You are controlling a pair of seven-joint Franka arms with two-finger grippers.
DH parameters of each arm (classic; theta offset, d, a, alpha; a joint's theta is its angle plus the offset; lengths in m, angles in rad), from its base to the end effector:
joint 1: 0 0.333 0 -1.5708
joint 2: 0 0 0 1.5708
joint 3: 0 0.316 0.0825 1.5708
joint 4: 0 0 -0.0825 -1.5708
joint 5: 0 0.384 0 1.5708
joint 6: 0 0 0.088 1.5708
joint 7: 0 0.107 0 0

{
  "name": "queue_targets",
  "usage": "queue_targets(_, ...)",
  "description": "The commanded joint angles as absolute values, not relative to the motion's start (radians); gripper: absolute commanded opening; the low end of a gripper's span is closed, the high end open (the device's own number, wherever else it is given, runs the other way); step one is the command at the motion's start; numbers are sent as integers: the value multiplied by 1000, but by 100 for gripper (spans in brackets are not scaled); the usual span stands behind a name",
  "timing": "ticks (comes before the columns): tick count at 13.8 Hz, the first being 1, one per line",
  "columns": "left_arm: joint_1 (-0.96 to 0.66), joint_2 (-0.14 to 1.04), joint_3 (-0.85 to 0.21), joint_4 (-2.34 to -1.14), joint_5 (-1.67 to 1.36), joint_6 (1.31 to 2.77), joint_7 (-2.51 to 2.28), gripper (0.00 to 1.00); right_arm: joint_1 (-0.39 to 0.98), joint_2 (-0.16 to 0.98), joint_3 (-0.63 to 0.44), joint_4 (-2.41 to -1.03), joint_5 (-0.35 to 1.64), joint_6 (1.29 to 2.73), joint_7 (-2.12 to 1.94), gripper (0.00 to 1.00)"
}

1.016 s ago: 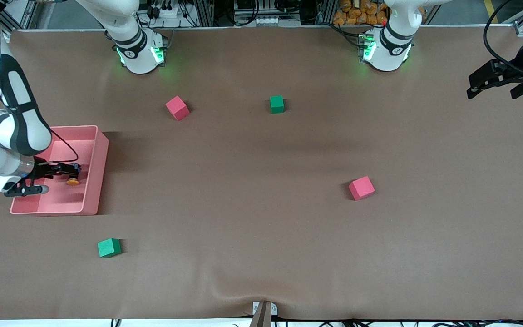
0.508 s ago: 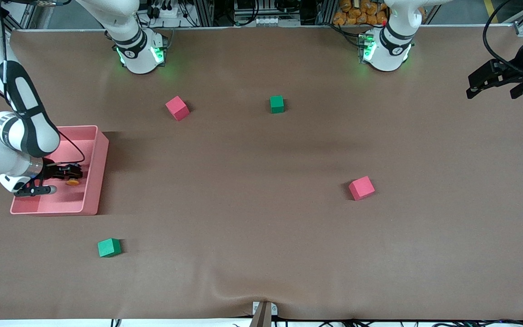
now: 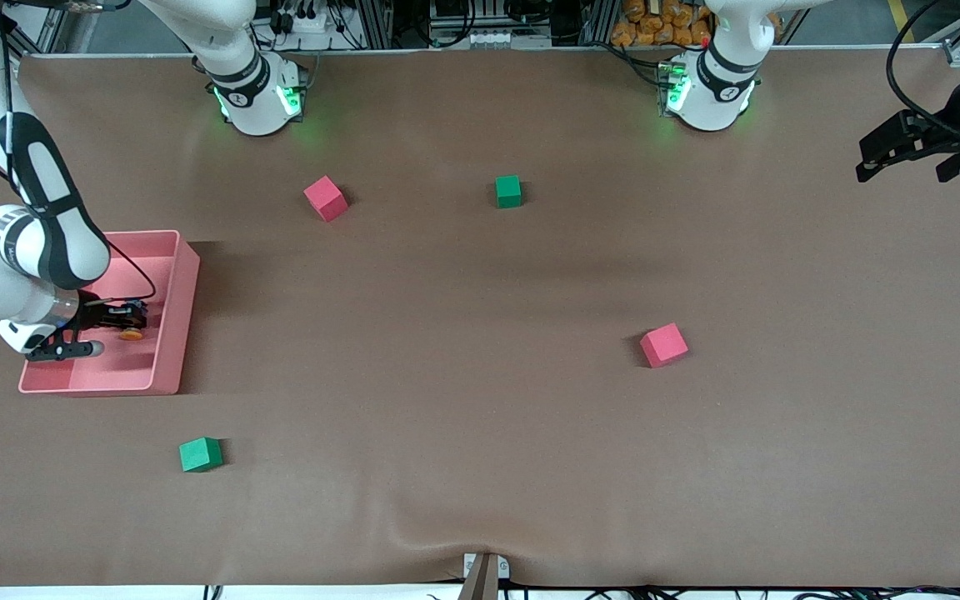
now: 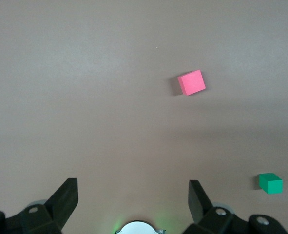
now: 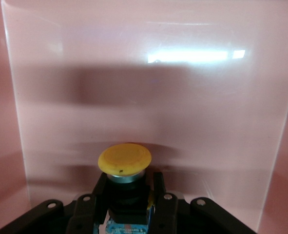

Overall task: Place and upright button with both arms
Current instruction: 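Lift the button out of the tray and carry it to mid-table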

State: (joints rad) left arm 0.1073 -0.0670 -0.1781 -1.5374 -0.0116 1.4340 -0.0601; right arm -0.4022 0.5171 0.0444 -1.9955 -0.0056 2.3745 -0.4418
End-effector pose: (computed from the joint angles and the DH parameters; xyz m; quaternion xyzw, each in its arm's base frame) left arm 0.5177 -0.0418 0.6637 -0.9998 0.0057 0.0187 0.0014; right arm 0.5554 -0.2080 0.1871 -0.9967 -0.0419 0.0597 0.0354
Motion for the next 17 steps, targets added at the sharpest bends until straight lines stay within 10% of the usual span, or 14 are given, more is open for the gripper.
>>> queue_targets(1, 112, -51, -184, -1513, 8, 1414, -46, 100, -419, 497, 55, -1982, 6, 2376, -463, 0)
queue_targets(10, 104, -49, -187, -1511, 6, 1416, -55, 100, -234, 491, 61, -1513, 9, 1781, -212, 0)
queue_targets(17, 110, -49, -187, -1511, 2, 1417, -57, 100, 113, 546, 66, -1353, 106, 1752, 276, 0)
